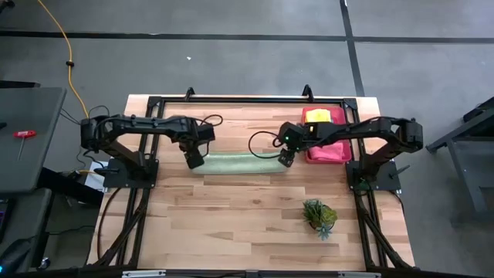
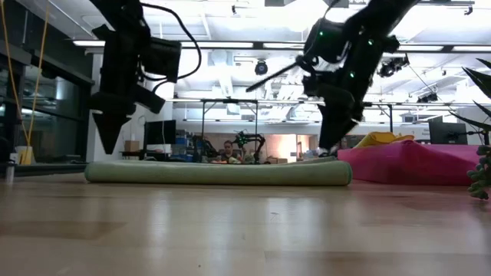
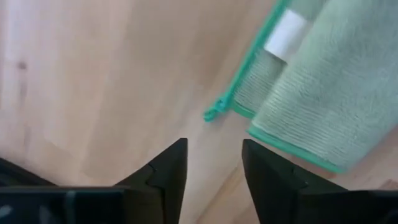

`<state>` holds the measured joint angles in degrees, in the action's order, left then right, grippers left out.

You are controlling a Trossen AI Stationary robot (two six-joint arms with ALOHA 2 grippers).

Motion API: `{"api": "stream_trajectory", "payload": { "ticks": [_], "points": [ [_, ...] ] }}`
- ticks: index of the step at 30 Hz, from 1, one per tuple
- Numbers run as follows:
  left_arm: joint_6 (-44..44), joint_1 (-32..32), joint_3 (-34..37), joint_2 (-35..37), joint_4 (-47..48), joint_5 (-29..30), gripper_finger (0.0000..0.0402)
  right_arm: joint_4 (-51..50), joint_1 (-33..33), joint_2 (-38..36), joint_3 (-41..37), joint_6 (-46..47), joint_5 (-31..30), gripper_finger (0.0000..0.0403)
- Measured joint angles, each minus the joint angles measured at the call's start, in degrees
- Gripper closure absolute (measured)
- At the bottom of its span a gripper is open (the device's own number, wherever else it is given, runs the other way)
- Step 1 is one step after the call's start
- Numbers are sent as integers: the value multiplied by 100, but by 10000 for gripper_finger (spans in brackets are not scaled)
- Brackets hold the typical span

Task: Fold microfiber towels
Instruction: Fold the light green microfiber cloth

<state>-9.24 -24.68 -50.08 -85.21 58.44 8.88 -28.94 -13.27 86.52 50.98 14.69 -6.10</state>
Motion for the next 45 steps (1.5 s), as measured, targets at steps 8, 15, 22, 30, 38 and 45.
{"api": "stream_trajectory", "payload": {
  "ticks": [8,15,22,30,38,45],
  "points": [
    [-141,-334,-108,719,-570,-118,228,-354,-70,-176,291,-452,120,169],
    [-637,-232,626,2048,-3038,-817,224,18,-55,-1188,-299,212,182,169],
    [-1663,6,1597,2912,-5324,-823,225,1317,267,-1936,-648,2013,38,169],
    [-2231,101,2209,3128,-6641,-1474,226,2157,397,-1982,-691,3078,78,169],
    [-2131,-18,2210,3108,-5820,-2254,228,1931,343,-1978,-691,4056,443,169],
    [-1664,241,2211,2520,-5264,-1855,250,1148,367,-1644,-691,4594,645,169]
  ]
}}
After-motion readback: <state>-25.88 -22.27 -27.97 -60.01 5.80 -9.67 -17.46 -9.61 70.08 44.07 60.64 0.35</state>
